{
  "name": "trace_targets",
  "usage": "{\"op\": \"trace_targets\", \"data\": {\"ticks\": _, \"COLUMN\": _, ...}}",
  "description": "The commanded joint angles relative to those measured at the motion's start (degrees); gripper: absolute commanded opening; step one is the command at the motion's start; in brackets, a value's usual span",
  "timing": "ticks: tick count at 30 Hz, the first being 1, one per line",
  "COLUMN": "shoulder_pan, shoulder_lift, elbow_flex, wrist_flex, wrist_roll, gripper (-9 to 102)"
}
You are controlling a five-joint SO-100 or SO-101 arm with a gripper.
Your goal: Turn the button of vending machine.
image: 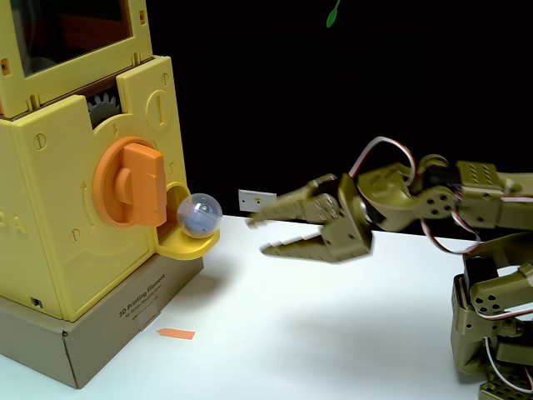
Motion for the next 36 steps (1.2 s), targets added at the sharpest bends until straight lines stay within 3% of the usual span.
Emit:
{"op": "trace_targets", "data": {"ticks": 1, "shoulder_pan": -0.53, "shoulder_lift": 8.88, "elbow_flex": 3.78, "wrist_flex": 4.13, "wrist_roll": -0.53, "gripper": 5}}
{"op": "trace_targets", "data": {"ticks": 3, "shoulder_pan": -0.70, "shoulder_lift": 12.57, "elbow_flex": 5.10, "wrist_flex": 8.35, "wrist_roll": -1.41, "gripper": 1}}
{"op": "trace_targets", "data": {"ticks": 11, "shoulder_pan": -2.29, "shoulder_lift": 19.42, "elbow_flex": 9.58, "wrist_flex": 22.85, "wrist_roll": -4.57, "gripper": 0}}
{"op": "trace_targets", "data": {"ticks": 36, "shoulder_pan": -2.37, "shoulder_lift": 35.16, "elbow_flex": 29.97, "wrist_flex": 27.25, "wrist_roll": -0.18, "gripper": 1}}
